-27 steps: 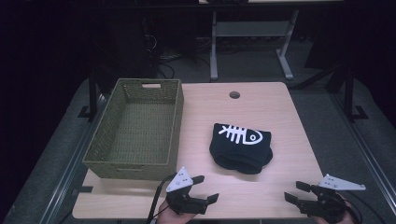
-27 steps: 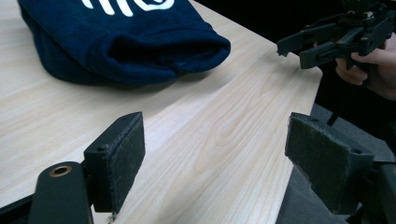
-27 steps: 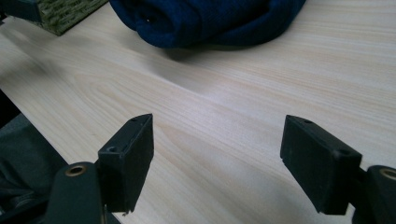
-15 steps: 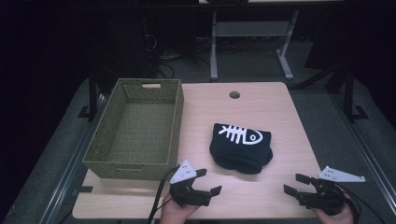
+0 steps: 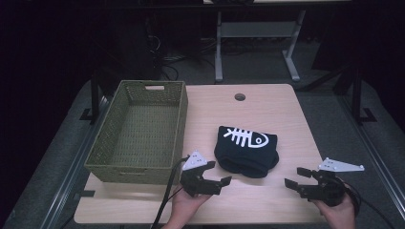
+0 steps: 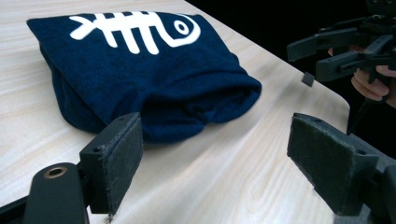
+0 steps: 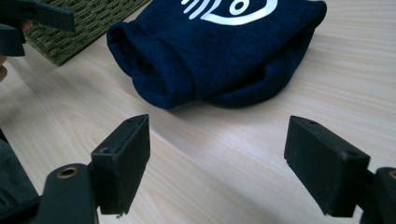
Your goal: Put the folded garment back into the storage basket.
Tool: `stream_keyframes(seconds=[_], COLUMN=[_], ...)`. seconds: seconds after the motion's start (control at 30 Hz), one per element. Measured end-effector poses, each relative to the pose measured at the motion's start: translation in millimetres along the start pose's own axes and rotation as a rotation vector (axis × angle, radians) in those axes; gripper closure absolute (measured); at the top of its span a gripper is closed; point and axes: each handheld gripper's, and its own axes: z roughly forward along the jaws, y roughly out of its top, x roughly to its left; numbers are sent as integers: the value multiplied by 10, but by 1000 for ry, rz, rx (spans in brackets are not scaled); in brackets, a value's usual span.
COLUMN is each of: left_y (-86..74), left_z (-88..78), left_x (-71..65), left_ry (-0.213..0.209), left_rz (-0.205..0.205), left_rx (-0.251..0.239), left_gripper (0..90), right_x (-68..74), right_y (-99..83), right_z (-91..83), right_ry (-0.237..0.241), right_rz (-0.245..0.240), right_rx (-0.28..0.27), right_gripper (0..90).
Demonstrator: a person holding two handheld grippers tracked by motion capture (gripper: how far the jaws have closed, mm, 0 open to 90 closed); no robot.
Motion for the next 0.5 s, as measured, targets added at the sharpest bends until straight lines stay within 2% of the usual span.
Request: stream_keyframes(seconds=[0.1,0.33,0.5], left_y=[41,181,249], left_z=[59,200,307], left_x=[35,98,172], left_ry=[8,64,98], left_rz=[-13,-36,-60], left_rx=[0,-21,-12], left_gripper=[181,181,181], right_x=[-22,-53,-82], right_y=[73,298,458], right_z=[35,115,178], right_ry=[-2,-4,-7], right_rz=[-3,-12,-27], right_rx=[6,28,43], right_gripper=[223,224,227])
